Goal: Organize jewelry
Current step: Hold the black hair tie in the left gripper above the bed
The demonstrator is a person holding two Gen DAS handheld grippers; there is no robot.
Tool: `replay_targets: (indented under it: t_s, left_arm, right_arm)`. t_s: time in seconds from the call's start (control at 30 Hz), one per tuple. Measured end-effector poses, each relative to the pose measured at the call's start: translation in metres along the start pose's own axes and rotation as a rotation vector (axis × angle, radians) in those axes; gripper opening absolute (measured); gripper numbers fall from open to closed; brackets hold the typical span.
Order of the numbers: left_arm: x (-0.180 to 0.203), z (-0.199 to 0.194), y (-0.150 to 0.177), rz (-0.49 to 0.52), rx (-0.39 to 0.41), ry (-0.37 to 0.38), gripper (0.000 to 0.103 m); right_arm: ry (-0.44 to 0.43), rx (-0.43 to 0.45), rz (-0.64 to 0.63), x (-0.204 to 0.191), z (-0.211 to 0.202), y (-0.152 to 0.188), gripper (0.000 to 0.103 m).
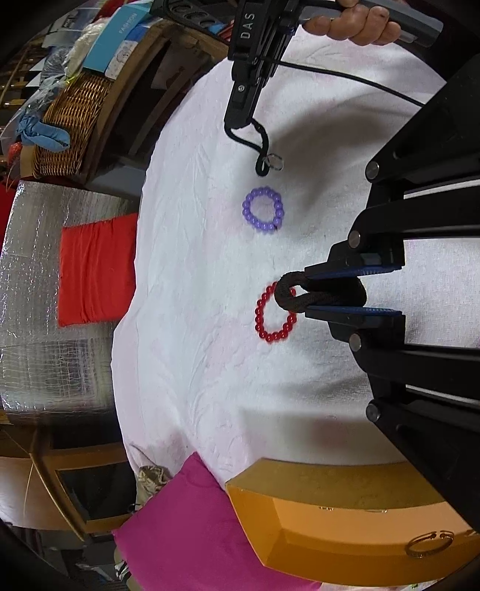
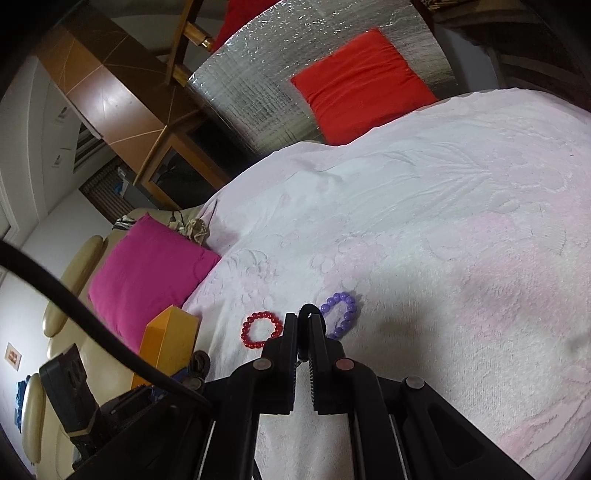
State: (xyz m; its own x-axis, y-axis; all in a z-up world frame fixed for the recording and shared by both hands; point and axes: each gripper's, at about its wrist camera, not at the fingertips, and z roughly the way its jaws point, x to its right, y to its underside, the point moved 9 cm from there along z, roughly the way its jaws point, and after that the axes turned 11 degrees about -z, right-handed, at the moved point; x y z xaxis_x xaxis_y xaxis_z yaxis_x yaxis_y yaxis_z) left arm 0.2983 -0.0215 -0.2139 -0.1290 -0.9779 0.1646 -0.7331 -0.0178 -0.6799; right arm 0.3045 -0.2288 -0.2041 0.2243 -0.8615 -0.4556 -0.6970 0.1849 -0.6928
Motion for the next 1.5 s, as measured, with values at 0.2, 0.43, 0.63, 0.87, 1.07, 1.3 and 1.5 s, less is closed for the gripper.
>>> replay_targets:
  t_s: [0.2,0.43,0.63,0.87,1.07,1.3,1.5]
  left_arm:
    - [0.001,0.005,-0.004,0.016,0.014,-0.05,0.015]
    - [0.008,0.011,-0.004,0.04,0.018,-0.098,0.015]
    - [0.015,0.015,-0.003,0.056,0.021,-0.125,0.015]
    - [0.028,0.018,-0.002,0.081,0.03,-0.138,0.015]
    - [0.037,0.022,-0.003,0.09,0.033,-0.154,0.015]
    - [0.048,0.025,-0.002,0.112,0.041,-0.165,0.015]
    - [0.05,0.025,-0.003,0.116,0.051,-0.176,0.015]
  right_arm:
    - [0.012,-0.001,0.0,0.008,-0.004,0.0,0.006]
    - [0.026,0.011,0.002,0.018,-0.014,-0.004,0.006]
    - [0.036,0.025,0.008,0.028,-0.025,-0.004,0.006]
    - [0.046,0.034,0.018,0.04,-0.036,-0.004,0.006]
    - [0.052,0.033,0.027,0.047,-0.042,-0.002,0.006]
    - [0.063,0.034,0.037,0.056,-0.048,-0.001,0.006]
    - [0.06,0.037,0.035,0.055,-0.05,-0.002,0.006]
